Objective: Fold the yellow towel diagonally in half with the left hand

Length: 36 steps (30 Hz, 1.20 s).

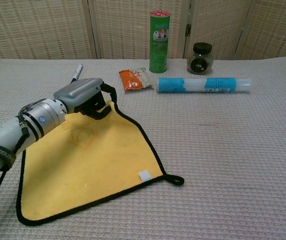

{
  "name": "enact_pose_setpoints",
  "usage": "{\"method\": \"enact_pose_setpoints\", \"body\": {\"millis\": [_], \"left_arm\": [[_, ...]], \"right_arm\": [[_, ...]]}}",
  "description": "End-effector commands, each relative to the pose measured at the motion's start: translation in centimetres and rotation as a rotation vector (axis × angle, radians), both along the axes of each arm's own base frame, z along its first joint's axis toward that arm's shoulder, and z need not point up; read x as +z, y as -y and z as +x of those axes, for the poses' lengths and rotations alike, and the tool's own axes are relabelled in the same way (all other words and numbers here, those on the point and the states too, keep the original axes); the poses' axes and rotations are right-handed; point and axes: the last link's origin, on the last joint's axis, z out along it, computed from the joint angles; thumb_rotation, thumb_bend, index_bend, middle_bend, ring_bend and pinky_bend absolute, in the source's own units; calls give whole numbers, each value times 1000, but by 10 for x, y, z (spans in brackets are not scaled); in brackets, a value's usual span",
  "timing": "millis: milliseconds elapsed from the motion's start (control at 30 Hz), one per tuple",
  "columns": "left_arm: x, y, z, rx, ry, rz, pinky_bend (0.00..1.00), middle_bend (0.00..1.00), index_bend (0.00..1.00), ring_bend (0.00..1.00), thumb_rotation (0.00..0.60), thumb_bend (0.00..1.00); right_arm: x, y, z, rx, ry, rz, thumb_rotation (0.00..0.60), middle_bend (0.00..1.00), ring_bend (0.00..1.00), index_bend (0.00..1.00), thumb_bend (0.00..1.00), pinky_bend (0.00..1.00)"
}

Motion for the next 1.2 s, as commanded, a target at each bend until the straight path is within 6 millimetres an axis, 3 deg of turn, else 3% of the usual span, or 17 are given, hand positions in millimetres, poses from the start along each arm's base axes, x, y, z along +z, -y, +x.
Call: {"method": "enact_pose_setpoints", "body": {"millis": [33,300,633,1200], "left_arm": [[11,30,-10,-35,-20,35,1000,1000,610,1000,600,580],[21,78,-13,-81,-37,37,1000,1000,628,1000,600,580],[23,121,-11,-98,-23,13,1000,1000,627,1000,600,580],[21,162,-21,-82,-19,-15,1000,1000,625,1000,600,580]], "right_arm": [[-1,-4,5,24,-1,5,600,0,0,0,242,0],[-5,-11,14,72,0,14,600,0,0,0,242,0],[-8,-16,21,115,1,29,600,0,0,0,243,0],[-12,-21,27,151,-3,44,600,0,0,0,242,0]]}}
